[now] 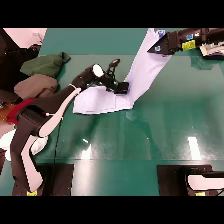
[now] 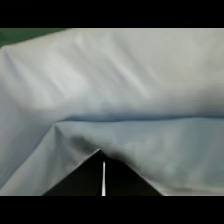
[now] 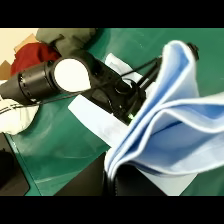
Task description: Fold the shirts.
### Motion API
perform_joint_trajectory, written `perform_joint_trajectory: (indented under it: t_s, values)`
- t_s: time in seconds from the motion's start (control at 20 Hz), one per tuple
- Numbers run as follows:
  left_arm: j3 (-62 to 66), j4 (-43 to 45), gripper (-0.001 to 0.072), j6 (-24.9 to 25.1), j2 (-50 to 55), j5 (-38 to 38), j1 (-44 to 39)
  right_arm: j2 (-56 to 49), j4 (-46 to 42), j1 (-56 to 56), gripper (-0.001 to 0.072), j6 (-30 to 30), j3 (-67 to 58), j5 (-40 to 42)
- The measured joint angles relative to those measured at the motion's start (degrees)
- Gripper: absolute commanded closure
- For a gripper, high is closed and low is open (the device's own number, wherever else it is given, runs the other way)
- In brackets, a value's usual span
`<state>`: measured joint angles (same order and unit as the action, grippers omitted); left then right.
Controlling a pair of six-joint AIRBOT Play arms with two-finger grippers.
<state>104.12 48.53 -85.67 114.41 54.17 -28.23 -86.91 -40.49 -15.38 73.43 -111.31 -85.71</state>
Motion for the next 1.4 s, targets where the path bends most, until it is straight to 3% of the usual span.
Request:
perform_joint_trajectory:
  t_s: [0.3, 0.55, 0.6, 0.65, 0.7, 0.95, 1.25, 1.3, 1.35, 1.4]
  values:
    - [0.1, 7.3, 0.0684, 0.0, -8.4, 5.1, 7.0, -1.1, 0.0, -2.9, 0.0700, -1.4, -0.3, 0.8]
    - [0.1, 13.5, 0.0684, 0.7, -19.0, 10.2, 17.7, -6.6, 2.5, -12.6, 0.0695, -5.0, -0.3, 6.5]
    - [0.1, 14.1, 0.0684, 1.0, -21.3, 11.1, 20.1, -8.3, 3.3, -15.3, 0.0580, -5.9, -0.3, 8.9]
    - [0.1, 14.5, 0.0683, 1.3, -23.5, 11.9, 22.4, -10.4, 4.0, -18.3, 0.0322, -6.7, -0.3, 11.8]
    - [0.1, 14.8, 0.0683, 1.5, -25.4, 12.5, 24.5, -12.3, 4.7, -21.0, 0.0236, -7.4, -0.4, 14.8]
    - [0.1, 15.5, 0.0683, 1.9, -32.4, 15.4, 33.0, -20.2, 5.5, -29.8, 0.0246, -9.4, -4.9, 21.4]
    - [-0.2, 15.7, 0.0684, 2.1, -34.2, 19.4, 34.6, -13.3, -6.6, -23.2, 0.0253, -8.0, 3.6, 15.6]
    - [-0.2, 15.7, 0.0683, 2.3, -34.3, 19.6, 34.1, -11.6, -8.3, -20.7, 0.0226, -7.6, 6.7, 14.9]
    - [-0.2, 15.7, 0.0683, 2.6, -34.4, 19.6, 33.5, -9.9, -9.7, -17.8, 0.0004, -7.0, 10.3, 14.2]
    - [-0.2, 15.7, 0.0684, 3.0, -34.4, 19.6, 32.7, -8.8, -10.6, -14.9, -0.0008, -6.7, 13.6, 14.1]
